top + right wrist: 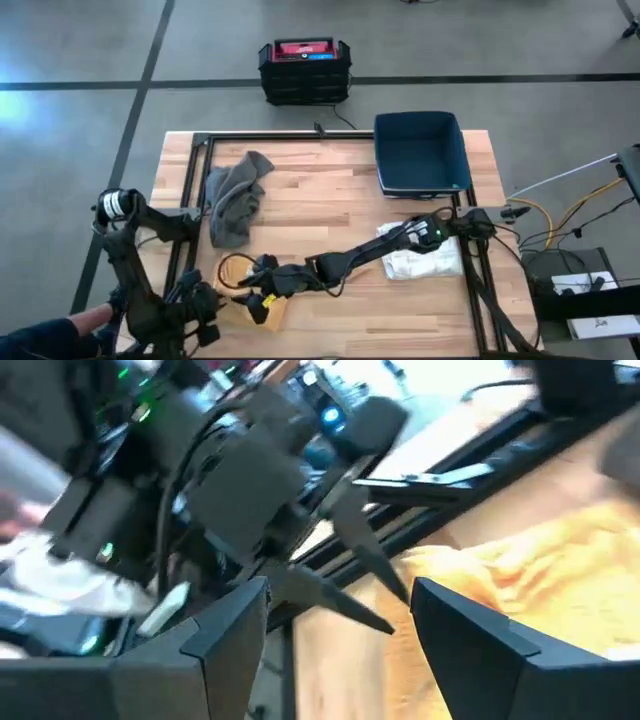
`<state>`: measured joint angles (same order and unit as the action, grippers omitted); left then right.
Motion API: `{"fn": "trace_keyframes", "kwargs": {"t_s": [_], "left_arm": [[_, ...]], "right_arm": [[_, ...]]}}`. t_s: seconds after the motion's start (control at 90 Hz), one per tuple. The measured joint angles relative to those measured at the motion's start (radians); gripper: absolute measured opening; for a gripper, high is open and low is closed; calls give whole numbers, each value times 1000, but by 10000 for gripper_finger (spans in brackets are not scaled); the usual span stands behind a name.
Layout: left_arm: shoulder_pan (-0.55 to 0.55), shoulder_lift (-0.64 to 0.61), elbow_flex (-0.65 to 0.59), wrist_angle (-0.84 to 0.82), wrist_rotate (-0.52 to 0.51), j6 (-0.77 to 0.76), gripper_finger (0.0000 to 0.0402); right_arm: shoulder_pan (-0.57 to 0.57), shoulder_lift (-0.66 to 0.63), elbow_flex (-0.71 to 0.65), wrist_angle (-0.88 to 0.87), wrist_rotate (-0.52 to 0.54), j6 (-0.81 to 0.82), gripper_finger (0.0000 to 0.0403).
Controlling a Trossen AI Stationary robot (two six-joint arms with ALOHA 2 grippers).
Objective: Fold towel
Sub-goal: Fold the yellow towel
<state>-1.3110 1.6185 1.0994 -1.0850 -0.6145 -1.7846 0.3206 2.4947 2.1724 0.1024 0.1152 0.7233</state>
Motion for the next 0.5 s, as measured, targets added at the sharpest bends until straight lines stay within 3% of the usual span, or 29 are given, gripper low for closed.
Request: {"fn": "trace_keyframes", "kwargs": {"t_s": [0.289, 0.5], "left_arm": [[-3, -31, 144, -25, -156, 135, 75], [51, -29, -4, 2, -166, 86, 75]], "right_arm": [[2, 0, 153, -461, -56, -181, 253], [26, -2, 122, -546, -42, -271, 262]]}}
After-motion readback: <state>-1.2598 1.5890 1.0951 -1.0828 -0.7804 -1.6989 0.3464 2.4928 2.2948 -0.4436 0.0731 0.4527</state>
